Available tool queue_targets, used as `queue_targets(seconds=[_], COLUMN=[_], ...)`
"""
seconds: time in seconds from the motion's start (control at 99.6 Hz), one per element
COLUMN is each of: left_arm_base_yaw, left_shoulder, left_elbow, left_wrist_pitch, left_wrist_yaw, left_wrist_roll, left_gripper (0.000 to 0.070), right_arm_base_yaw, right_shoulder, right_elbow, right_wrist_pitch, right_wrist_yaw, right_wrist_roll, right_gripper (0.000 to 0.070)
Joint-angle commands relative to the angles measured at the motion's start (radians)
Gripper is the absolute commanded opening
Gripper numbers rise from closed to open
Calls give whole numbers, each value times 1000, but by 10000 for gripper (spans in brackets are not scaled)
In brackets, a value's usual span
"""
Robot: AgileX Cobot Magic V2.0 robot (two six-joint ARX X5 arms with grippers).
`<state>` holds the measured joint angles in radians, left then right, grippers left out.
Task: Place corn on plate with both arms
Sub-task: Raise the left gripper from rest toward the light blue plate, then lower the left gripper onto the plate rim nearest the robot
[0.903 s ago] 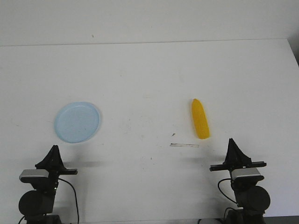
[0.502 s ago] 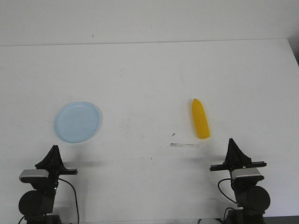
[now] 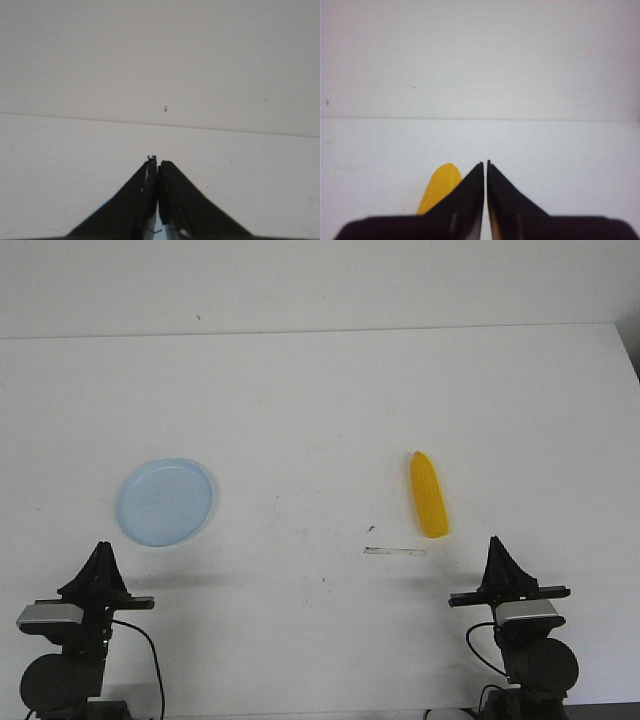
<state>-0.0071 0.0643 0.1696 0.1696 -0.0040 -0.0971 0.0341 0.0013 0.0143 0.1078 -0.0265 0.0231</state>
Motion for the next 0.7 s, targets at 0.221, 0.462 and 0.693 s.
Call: queue_targets(seconds=[0.221, 0.462, 0.693], left_arm_base_yaw=[0, 0, 2], left_shoulder=[230, 528, 829], left_elbow=[172, 335, 502], left_wrist_pitch=[-24, -48, -106], left_wrist_yaw=[-1, 0, -3], left_wrist_roll=[-9, -10, -10], left_gripper=[1, 1, 1], right_arm_base_yaw=[1, 1, 1], right_shoulder=[0, 0, 0], right_elbow=[-2, -2, -2], right_wrist_pitch=[11, 11, 11], right_wrist_yaw=[0, 0, 0], right_wrist_roll=[2, 2, 2], right_gripper=[12, 12, 12])
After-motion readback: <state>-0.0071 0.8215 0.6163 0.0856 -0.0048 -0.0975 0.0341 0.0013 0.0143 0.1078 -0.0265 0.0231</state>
